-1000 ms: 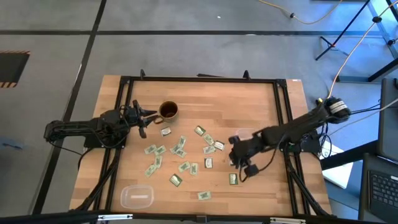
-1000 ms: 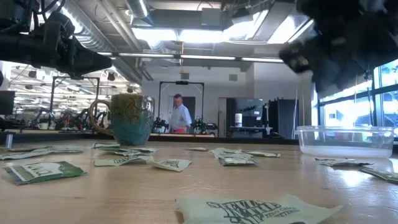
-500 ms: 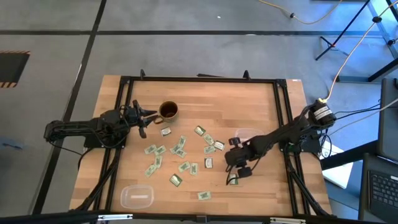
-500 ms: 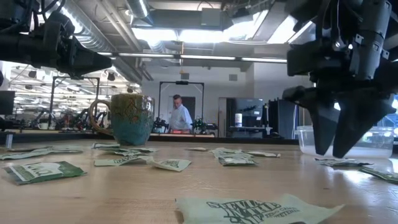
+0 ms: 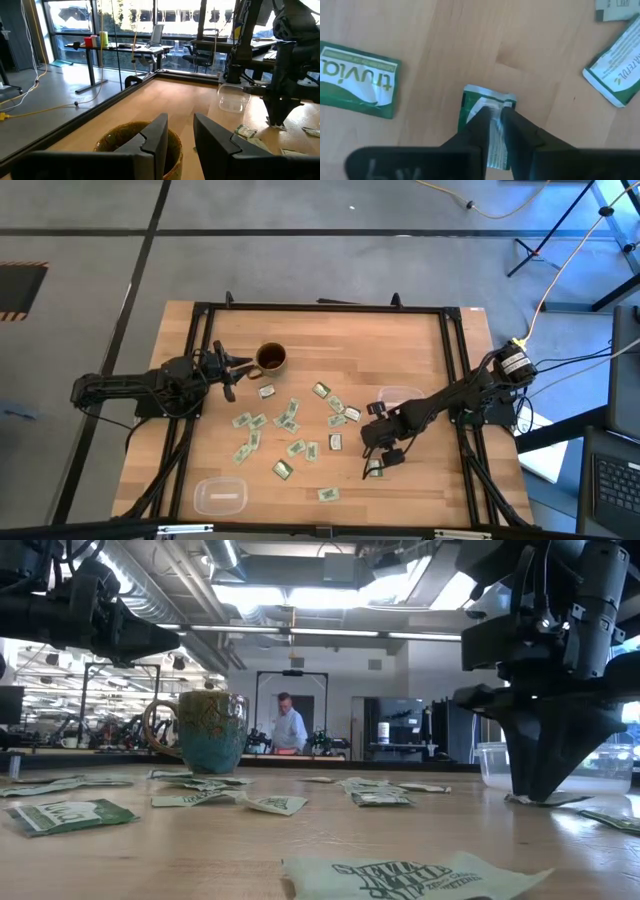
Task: Pick and place Stevia / Truvia into bins
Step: Put the truvia packet into the top transparent container
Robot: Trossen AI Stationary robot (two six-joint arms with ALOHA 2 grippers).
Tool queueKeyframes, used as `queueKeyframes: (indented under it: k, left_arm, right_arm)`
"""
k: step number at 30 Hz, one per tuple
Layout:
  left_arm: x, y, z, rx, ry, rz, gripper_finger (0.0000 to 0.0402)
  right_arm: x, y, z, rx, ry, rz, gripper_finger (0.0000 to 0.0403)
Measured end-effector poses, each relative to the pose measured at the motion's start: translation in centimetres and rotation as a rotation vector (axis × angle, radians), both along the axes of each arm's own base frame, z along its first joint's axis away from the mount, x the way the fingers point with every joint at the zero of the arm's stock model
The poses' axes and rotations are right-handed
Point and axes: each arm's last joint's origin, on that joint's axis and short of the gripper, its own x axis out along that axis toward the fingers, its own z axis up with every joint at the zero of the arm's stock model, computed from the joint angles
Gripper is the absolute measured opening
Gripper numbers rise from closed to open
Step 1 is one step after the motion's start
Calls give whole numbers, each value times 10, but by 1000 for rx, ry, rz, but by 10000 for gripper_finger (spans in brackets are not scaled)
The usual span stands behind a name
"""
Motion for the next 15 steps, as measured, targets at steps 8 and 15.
queueKeyframes:
  k: [8, 15]
  left_arm:
    - [0, 0, 0, 0, 0, 0, 88]
    - [0, 0, 0, 0, 0, -1, 88]
  right_arm:
    - [0, 0, 0, -4, 1, 1, 14]
    - [-5, -2, 9, -4, -9, 3, 12]
